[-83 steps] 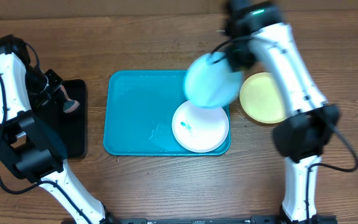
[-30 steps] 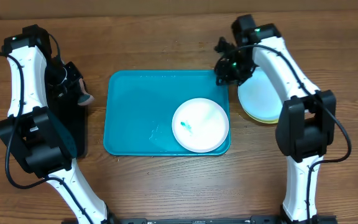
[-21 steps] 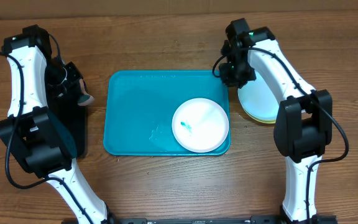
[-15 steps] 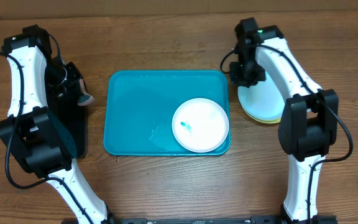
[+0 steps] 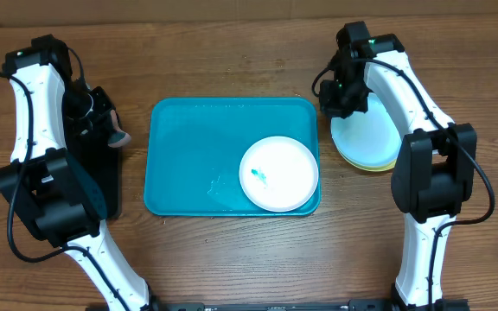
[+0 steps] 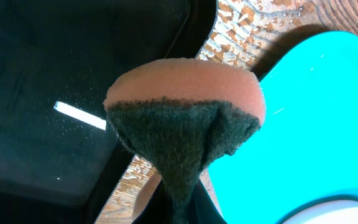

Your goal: Clean dirty plates on tray and stack at the side

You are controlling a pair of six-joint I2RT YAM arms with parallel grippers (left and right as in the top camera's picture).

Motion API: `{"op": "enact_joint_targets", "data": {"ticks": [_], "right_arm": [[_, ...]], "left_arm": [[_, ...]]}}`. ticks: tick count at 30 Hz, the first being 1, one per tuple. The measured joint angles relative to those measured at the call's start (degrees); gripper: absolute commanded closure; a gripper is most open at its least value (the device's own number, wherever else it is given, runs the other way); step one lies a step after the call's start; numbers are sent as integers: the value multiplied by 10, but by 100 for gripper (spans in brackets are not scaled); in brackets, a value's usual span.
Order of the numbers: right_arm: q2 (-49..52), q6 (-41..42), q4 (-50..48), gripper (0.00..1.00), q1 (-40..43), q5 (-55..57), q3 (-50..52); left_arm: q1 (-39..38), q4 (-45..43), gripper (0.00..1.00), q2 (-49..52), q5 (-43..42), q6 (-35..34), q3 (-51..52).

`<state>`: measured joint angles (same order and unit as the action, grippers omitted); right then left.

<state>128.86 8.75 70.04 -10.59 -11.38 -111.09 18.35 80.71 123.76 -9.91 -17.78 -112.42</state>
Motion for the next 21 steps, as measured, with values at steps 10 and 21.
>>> {"op": "enact_joint_targets", "data": {"ticks": [10,21], "right_arm": [[0,-5,-25,96,0,31,35],[0,7,52,96,5,39,9]], "left_arm": [[0,1,96,0,0,0,0],[0,1,96,0,0,0,0]]}}
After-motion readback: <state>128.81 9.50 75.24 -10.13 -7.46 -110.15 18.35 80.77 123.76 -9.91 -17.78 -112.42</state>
